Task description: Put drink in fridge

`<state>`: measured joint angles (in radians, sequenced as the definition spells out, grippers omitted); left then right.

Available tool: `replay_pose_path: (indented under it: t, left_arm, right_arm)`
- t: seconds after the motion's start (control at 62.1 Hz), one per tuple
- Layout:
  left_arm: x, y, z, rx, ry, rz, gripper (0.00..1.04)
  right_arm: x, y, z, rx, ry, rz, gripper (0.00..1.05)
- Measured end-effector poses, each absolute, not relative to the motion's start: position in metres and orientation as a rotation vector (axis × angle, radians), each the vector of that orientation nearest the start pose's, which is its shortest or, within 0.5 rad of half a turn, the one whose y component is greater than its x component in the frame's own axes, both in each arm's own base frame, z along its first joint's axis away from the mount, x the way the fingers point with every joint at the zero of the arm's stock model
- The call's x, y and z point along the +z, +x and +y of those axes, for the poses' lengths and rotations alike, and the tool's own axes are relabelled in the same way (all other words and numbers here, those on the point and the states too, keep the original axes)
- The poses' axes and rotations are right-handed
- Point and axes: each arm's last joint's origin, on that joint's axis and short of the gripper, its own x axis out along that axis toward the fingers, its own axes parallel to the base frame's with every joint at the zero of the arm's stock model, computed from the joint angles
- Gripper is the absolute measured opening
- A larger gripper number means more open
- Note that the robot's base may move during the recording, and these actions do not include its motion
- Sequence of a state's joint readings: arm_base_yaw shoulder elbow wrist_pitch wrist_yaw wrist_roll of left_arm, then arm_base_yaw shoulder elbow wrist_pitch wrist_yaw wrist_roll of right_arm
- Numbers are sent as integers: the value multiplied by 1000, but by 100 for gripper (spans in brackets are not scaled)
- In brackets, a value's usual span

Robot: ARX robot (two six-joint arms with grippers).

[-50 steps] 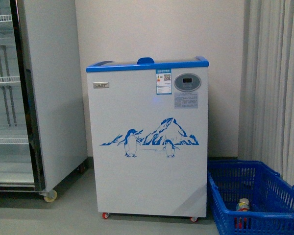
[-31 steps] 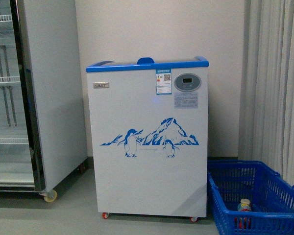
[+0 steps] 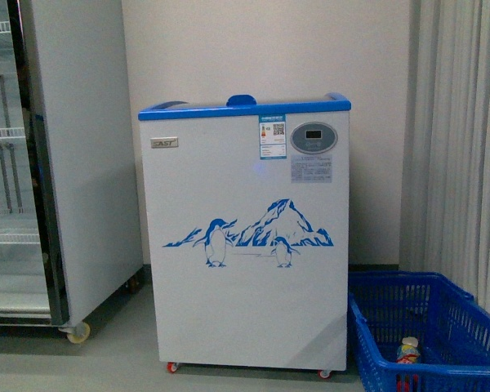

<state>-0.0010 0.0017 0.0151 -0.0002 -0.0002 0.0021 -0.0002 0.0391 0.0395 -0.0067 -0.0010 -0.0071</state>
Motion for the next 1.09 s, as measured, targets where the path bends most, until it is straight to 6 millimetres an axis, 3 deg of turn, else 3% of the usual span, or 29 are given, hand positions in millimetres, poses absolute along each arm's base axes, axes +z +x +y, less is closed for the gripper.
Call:
replay_pose_path:
  t: [1.095]
  left_arm:
    - [168,97,0,-1,2,-13,97]
  right_arm:
    - [173,98,0,1,-7,6,97]
